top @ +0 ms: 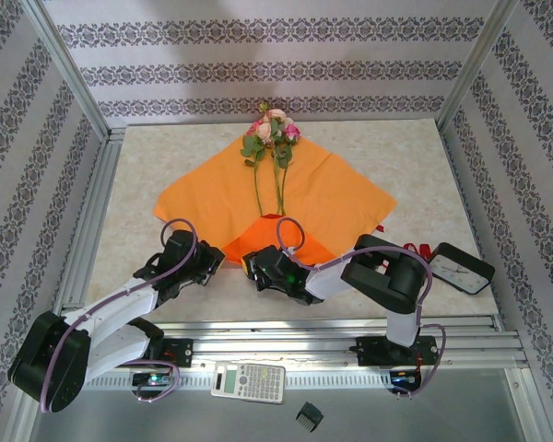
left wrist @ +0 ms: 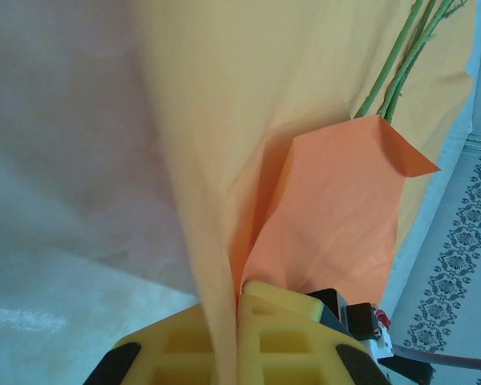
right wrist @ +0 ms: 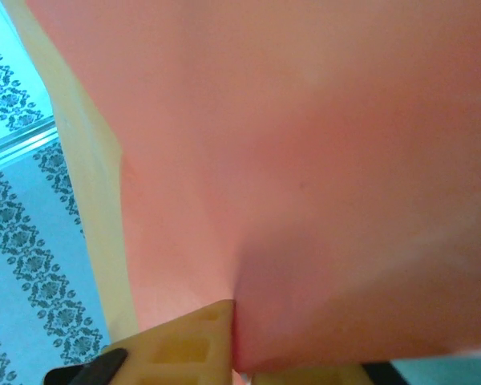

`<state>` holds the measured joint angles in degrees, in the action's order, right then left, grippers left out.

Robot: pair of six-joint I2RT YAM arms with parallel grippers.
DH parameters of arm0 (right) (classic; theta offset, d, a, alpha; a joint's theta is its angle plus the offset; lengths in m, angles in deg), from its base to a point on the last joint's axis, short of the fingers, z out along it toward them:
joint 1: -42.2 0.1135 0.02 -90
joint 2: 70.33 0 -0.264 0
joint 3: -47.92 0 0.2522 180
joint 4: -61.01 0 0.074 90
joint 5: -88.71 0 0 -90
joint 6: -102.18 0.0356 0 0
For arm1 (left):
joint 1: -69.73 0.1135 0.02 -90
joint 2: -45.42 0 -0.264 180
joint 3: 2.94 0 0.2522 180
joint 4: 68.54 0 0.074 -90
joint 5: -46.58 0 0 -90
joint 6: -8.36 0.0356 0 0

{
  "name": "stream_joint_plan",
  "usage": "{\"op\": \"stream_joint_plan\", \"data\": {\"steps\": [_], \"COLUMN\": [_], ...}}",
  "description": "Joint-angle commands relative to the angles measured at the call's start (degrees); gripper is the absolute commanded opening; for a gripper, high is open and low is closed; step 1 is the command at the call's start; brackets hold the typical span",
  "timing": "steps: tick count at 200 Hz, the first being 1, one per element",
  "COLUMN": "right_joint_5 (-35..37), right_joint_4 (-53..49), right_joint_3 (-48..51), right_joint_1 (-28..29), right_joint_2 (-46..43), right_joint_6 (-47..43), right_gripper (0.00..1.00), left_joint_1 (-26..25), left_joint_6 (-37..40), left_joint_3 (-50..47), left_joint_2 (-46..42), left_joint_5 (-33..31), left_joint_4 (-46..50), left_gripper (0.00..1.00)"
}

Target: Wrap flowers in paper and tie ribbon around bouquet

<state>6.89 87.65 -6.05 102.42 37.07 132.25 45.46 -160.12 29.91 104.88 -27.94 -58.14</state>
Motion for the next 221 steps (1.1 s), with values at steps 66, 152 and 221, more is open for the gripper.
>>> {"op": "stream_joint_plan", "data": {"steps": [66, 152, 221], "right_joint_5": [-0.7, -2.2, -0.6], "right_joint_4": [-3.3, -4.1, -4.6], "right_joint_3": [-2.5, -3.5, -0.6], "right_joint_1": [-0.3, -1.0, -0.8], "right_joint_2": [-0.5, -1.0, -3.6], "right_joint_6": [2.7, 3.5, 1.9], "right_gripper": [0.00, 0.00, 0.38], "left_joint_1": [1.0, -0.5, -0.5], "left_joint_6": [2.0, -3.3, -3.7], "left_joint_3": [2.9, 1.1, 1.7], "left_joint_2": [-2.6, 3.8, 7.0], "left_joint_5": [2.3, 1.8, 2.9], "left_joint_4": [7.1, -3.5, -5.8], "left_gripper": [0.48, 0.32, 0.00]}}
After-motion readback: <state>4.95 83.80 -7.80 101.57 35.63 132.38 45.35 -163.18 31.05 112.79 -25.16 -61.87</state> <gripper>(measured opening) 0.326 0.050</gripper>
